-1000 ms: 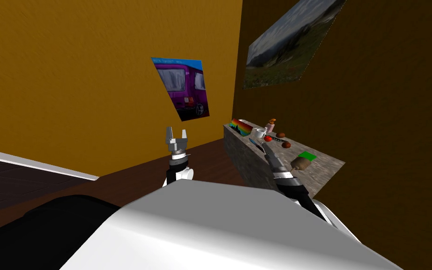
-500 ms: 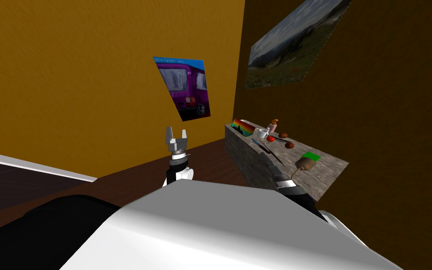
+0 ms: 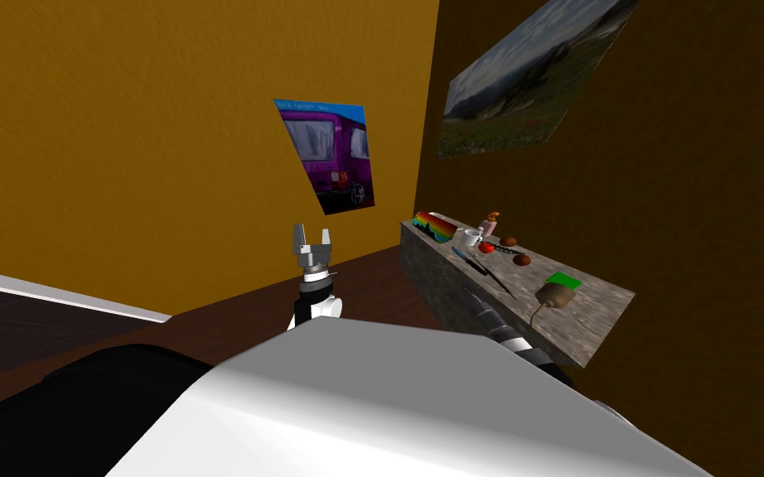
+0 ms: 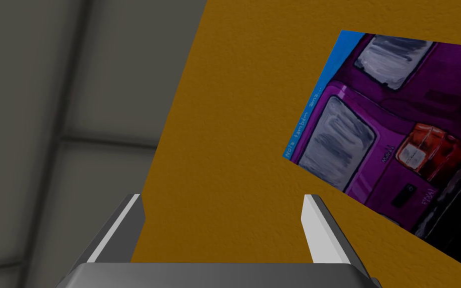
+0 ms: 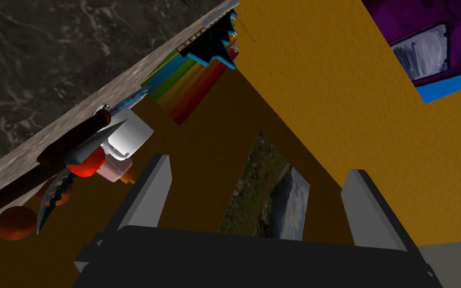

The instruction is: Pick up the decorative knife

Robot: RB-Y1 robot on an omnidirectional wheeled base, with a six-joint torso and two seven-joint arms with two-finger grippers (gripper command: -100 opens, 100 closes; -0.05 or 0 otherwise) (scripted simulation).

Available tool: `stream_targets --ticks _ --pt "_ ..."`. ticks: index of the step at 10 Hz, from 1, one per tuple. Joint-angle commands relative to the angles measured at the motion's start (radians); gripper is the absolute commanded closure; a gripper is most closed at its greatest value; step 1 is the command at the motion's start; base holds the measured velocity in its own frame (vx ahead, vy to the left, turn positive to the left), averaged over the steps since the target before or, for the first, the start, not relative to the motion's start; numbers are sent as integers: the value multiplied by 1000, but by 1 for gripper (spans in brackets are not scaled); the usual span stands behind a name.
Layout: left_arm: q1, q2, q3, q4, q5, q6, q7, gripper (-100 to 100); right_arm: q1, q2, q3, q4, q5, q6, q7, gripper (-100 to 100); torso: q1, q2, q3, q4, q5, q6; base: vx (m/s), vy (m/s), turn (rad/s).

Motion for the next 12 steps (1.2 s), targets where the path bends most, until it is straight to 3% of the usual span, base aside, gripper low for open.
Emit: stream_targets --ticks 1,2,5,7,8,9,10,11,12 --pt "0 0 0 0 0 0 0 0 28 -26 -1 14 -8 -5 10 -100 0 0 0 0 0 0 45 32 16" --pt "0 0 0 0 0 0 0 0 62 -68 8 50 -21 -4 32 -100 0 1 0 0 0 0 65 50 36" --pt "0 0 0 0 0 0 0 0 97 -110 18 86 -35 -3 55 -100 2 -1 -1 0 0 0 63 52 25" --pt "0 0 0 0 0 0 0 0 156 -177 40 157 -66 -2 99 -100 1 0 0 0 0 0 79 61 81" --pt "0 0 0 0 0 0 0 0 166 -194 40 157 -66 -2 99 -100 2 -2 -1 0 1 0 80 65 21" --pt "0 0 0 0 0 0 0 0 198 -228 52 191 -83 -2 121 -100 2 -2 -1 0 1 0 95 51 68" --pt "0 0 0 0 0 0 0 0 200 -236 52 191 -83 -2 121 -100 1 -2 -1 -1 0 0 88 45 38" --pt "0 0 0 0 0 0 0 0 234 -278 65 225 -102 -2 142 -100 1 -2 -1 -1 0 0 89 80 90" --pt "0 0 0 0 0 0 0 0 234 -279 65 225 -102 -2 142 -100 3 -3 -1 -1 1 0 71 61 38"
